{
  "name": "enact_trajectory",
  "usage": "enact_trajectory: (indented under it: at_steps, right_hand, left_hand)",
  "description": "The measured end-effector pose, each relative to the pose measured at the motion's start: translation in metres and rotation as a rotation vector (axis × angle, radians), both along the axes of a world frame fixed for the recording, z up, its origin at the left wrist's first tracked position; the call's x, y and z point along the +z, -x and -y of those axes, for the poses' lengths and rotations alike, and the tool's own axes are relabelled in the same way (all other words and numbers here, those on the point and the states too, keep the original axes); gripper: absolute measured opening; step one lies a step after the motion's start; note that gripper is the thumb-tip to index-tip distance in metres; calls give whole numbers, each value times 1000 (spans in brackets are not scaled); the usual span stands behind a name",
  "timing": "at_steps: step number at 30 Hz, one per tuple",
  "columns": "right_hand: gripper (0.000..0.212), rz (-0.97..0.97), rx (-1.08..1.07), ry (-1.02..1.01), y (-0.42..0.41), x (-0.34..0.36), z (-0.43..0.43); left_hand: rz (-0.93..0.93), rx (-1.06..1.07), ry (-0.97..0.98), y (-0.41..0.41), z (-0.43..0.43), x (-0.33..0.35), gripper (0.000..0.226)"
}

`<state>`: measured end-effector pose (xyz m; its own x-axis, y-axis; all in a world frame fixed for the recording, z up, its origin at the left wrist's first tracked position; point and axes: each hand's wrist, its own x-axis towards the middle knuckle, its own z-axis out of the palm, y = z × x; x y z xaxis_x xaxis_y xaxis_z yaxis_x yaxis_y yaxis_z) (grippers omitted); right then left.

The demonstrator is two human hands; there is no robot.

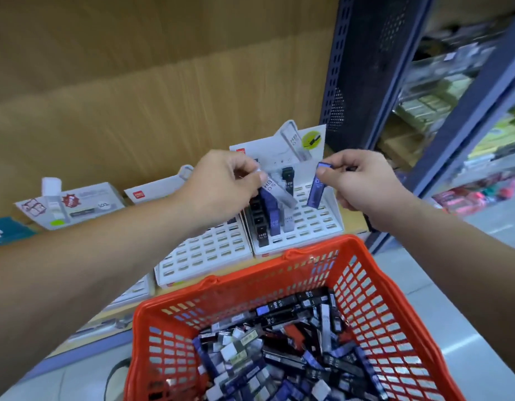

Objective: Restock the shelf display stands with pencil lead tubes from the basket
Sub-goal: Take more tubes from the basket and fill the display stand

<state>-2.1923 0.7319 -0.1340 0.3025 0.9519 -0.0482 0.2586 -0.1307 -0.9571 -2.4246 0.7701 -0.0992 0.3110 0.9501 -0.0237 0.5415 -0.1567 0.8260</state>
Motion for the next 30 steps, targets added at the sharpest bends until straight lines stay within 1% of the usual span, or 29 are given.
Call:
enact_trajectory:
  at_steps: [3,6,8,12,14,15,19,22,25,27,30]
  right_hand:
    - [13,-22,-12,35,-8,-6,5]
    - [9,-73,-16,90,-14,-12,9]
    - [7,-115,6,132,-17,-16,12]
    - [6,-146,12,177,-22,-21,18]
    - [6,-162,14,187,-24,-21,18]
    - [7,-167,17,187,-25,-20,18]
    - [7,-198,15,185,-26,-18,18]
    - [6,-201,12,181,-26,-17,16]
    - [4,-205,17,164,-25,-16,14]
    - [4,-206,14,135,-24,-14,13]
    - [3,-175,14,76,-18,-8,9]
  left_hand:
    - [-99,-111,-41,-22,0,-11,17]
    - [-261,-266,-184,-32,6,-26,14]
    - [-313,-296,-227,-31,9,-37,12]
    - [-329,-281,-296,-30,8,-50,7]
    - [-316,-256,-285,-29,7,-49,14]
    - [-314,-259,-268,-29,7,-48,13]
    - [-323,-335,-248,-27,10,-45,4]
    - [-360,-390,-301,-24,9,-47,3]
    - [-350,-388,-355,-23,8,-55,1]
    - [-337,-384,-394,-26,7,-59,3]
    - [-354,-383,-420,-31,1,-61,14]
